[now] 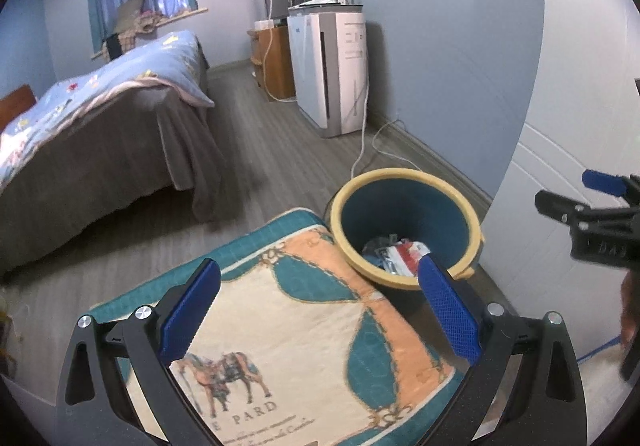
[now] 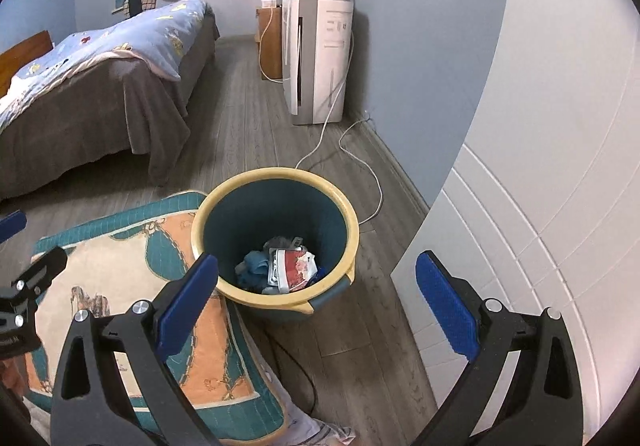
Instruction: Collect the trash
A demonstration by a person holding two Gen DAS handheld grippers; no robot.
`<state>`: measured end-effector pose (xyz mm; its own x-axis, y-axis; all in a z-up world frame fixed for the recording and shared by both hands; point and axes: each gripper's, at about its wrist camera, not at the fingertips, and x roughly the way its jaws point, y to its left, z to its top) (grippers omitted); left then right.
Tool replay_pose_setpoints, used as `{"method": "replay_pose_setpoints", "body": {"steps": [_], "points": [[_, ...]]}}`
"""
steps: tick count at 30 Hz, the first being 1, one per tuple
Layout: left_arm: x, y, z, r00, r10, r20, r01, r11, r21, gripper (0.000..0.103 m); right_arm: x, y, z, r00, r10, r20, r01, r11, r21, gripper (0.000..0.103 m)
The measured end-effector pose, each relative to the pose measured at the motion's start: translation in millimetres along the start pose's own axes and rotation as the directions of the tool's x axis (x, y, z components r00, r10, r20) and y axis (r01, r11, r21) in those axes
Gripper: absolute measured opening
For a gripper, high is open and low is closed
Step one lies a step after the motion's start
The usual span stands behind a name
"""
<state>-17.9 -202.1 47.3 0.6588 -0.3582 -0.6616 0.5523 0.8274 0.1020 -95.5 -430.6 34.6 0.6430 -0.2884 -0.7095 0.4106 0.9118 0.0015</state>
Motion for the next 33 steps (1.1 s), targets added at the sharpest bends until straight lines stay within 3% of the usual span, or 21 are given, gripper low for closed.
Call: {"method": "replay_pose_setpoints", "body": {"steps": [12,33], "points": [[-8.7,6.3,-0.4,1.000,-0.024,0.014,0.024,1.000,0.007,0.098,-7.1,21.4,-1.2,0.999,-0.026,0.023,0.028,0.998,-0.064,0.097],[-13.3,7.6,-1.6,1.000,-0.017,0.014,0.017,1.000,0.007,0.098,-7.2,28.2,-2.2,0.999,-0.038,0.016,0.039,0.996,-0.076,0.097]]}}
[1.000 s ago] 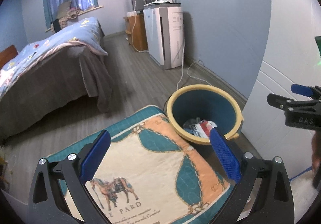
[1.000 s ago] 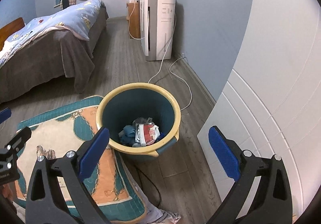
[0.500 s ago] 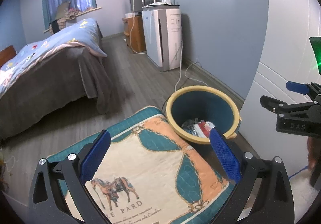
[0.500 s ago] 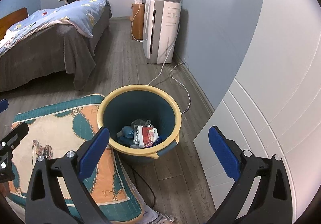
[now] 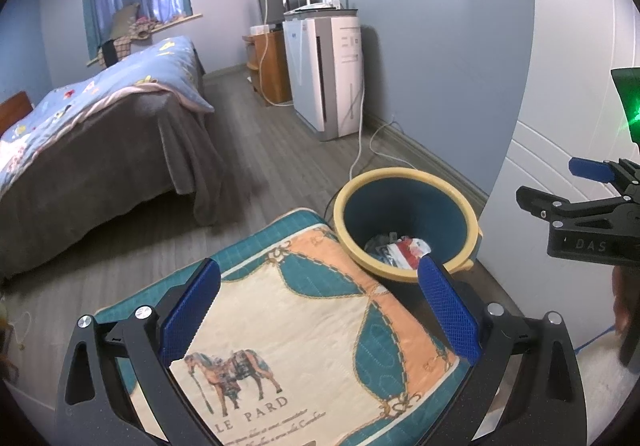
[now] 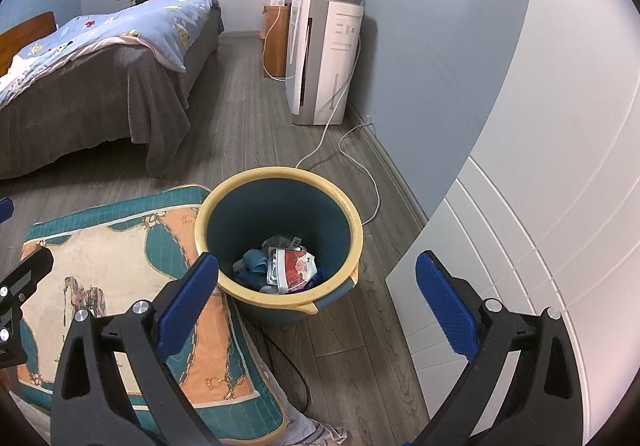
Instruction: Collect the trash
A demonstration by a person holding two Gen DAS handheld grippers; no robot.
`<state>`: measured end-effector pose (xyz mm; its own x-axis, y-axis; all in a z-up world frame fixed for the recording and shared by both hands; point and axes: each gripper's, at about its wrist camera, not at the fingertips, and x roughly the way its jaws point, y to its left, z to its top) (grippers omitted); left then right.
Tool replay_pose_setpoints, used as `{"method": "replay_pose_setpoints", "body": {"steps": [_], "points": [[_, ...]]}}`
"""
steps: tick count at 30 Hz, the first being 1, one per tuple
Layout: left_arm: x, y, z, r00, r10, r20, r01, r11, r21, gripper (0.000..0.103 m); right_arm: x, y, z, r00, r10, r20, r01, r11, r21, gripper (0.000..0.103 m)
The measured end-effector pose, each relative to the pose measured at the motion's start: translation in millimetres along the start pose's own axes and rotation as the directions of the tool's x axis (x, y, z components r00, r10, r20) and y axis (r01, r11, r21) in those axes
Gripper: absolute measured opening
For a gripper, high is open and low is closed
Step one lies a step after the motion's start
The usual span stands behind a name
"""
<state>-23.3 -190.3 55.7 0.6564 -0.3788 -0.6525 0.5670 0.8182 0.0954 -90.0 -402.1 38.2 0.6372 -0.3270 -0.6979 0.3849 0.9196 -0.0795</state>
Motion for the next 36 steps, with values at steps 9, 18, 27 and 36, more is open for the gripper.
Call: {"method": "replay_pose_setpoints", "body": {"steps": [9,18,27,36], "points": [[0.6,1.2,-3.9,1.000,-0.002,-0.002,0.002,1.000,-0.001,0.098,0.2,0.1,0.3,1.000,0.000,-0.002,0.000,1.000,0.001,0.097],[0.4,4.1,-10.1,1.000,-0.014,-0.005,0.014,1.000,-0.004,0.098,1.1,-0.4,-0.4,1.000,-0.001,-0.004,0.001,1.000,0.000,0.097],[-0.1,3.7,-11.2,1.000,-0.012,-0.006,0.012,1.000,-0.001,0.098,1.2,-0.9,0.0,1.000,-0.001,-0.005,0.001,1.000,-0.002,0.097],[1.2,3.7,-9.3,1.000,-0.015,-0.008,0.015,1.000,-0.003,0.098,1.8,-0.8,-0.9,1.000,-0.002,-0.007,0.002,1.000,-0.001,0.097]]}}
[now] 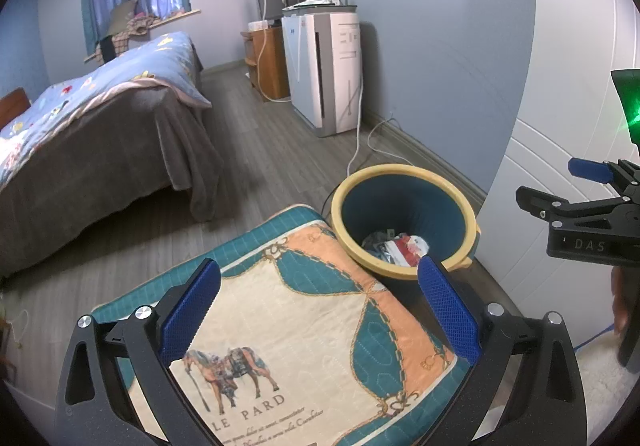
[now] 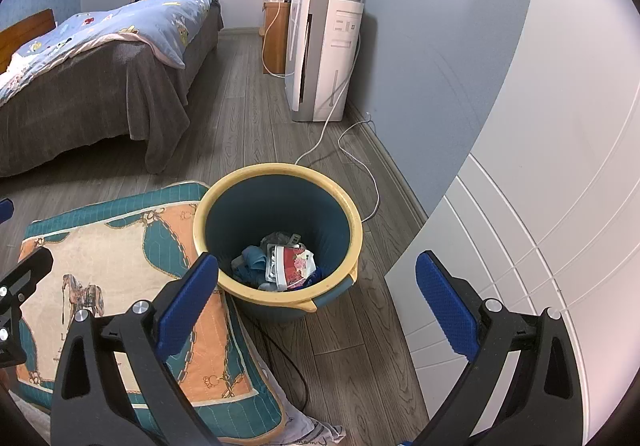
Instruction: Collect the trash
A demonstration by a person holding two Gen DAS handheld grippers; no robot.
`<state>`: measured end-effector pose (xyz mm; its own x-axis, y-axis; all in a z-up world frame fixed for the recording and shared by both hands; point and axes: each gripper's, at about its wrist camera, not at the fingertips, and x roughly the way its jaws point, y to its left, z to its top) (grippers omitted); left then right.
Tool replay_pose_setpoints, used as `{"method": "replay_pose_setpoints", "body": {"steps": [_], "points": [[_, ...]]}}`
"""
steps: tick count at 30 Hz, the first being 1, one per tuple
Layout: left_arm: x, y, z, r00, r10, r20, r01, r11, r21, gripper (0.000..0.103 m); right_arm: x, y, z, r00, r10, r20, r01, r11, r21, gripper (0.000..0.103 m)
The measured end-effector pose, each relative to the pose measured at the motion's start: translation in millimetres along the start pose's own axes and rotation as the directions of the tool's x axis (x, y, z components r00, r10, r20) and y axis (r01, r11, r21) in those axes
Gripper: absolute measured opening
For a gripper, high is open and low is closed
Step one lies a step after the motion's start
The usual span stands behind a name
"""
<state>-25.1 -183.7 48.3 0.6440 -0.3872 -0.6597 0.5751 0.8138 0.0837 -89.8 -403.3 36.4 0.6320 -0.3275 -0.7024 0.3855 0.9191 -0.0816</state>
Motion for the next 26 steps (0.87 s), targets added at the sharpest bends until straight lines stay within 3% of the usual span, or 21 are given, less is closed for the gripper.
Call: {"method": "replay_pose_setpoints", "body": {"steps": [20,26], "points": [[-1.4,2.0,-5.5,1.000,0.005,-0.006,-0.005,1.000,0.022,0.098,4.5,-0.8,-5.3,1.000,-0.007,-0.014,0.007,1.000,0.012,0.097],[-0.7,13.1,-1.5,1.000,-0.005,-0.023,0.004,1.000,-0.020,0.098,4.5,1.0,-6.0,0.999,-0.025,-0.025,0.025,1.000,0.008,0.097]]}}
